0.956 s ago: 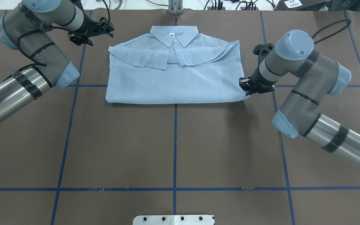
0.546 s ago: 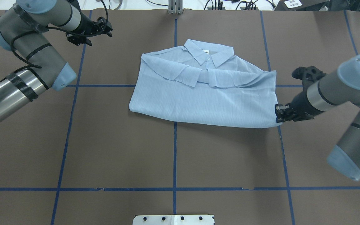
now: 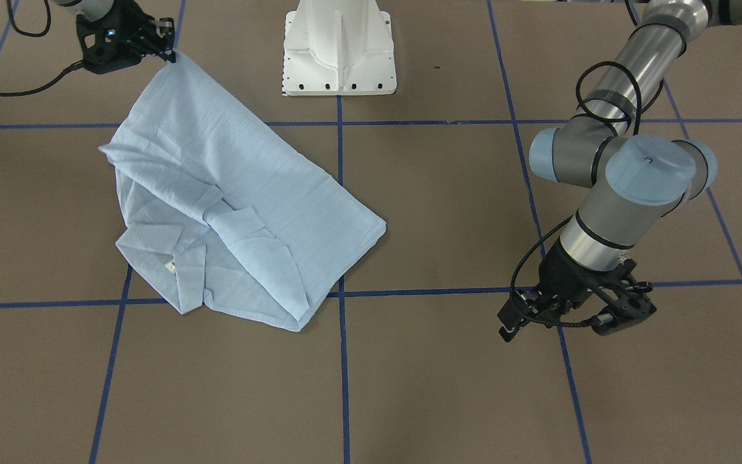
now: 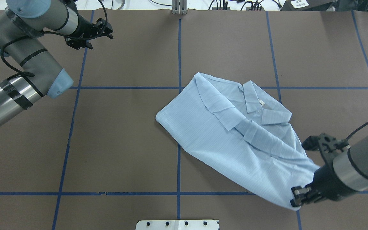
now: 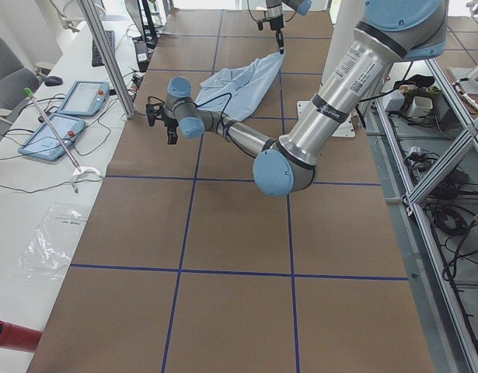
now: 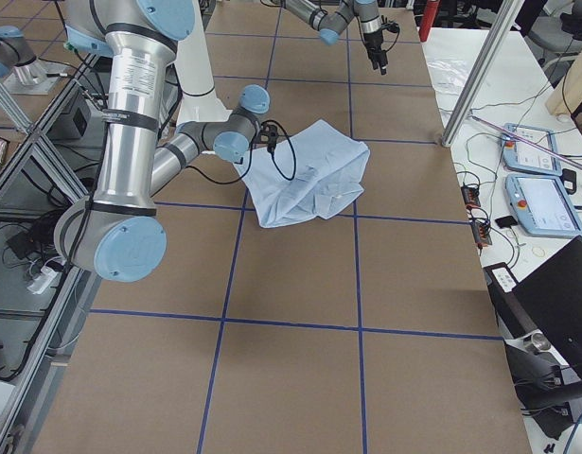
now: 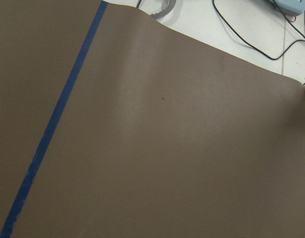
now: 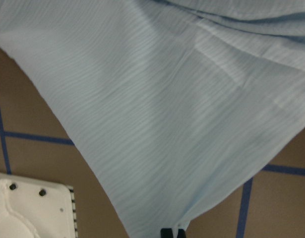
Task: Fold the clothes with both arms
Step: 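Drag the folded shirt with the right gripper toward the robot, rotating it, then release the shirt and set the right gripper on it while the left arm swings in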
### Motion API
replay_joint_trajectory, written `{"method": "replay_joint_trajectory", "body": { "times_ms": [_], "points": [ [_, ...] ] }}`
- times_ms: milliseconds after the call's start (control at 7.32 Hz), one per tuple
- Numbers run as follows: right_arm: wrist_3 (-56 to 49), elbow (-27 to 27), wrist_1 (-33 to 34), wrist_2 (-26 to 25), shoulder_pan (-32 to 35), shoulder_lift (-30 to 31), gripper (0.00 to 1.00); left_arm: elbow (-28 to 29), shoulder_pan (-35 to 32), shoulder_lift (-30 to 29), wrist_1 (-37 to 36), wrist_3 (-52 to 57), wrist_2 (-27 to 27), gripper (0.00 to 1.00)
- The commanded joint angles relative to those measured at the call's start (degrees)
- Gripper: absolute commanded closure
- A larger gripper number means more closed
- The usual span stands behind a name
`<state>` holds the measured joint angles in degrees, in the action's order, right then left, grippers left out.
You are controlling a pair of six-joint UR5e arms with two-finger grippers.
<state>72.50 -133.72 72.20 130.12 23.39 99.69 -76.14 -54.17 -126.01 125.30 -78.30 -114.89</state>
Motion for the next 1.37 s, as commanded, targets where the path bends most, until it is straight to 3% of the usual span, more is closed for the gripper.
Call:
{"method": "replay_joint_trajectory", "body": {
  "times_ms": [0,410,820,1230],
  "points": [
    [5.1,-0.1,0.0,-6.2,-8.2,-4.3,0.00,-1.9,0.5,1.2,0.0,-0.3,-0.1,0.08],
    [5.1,4.4,-0.2,-18.7,-3.0,-12.7,0.00,-4.4,6.4,0.4,-0.3,-3.9,-0.1,0.02],
    [4.9,5.6,-0.2,-18.7,7.8,-15.6,0.00,-7.6,16.8,-5.2,-10.9,-10.6,5.4,0.02],
    [4.8,6.6,-0.2,-19.0,9.4,-15.8,0.00,-7.2,23.6,-6.5,-12.3,-12.9,8.7,0.02]
  ]
}}
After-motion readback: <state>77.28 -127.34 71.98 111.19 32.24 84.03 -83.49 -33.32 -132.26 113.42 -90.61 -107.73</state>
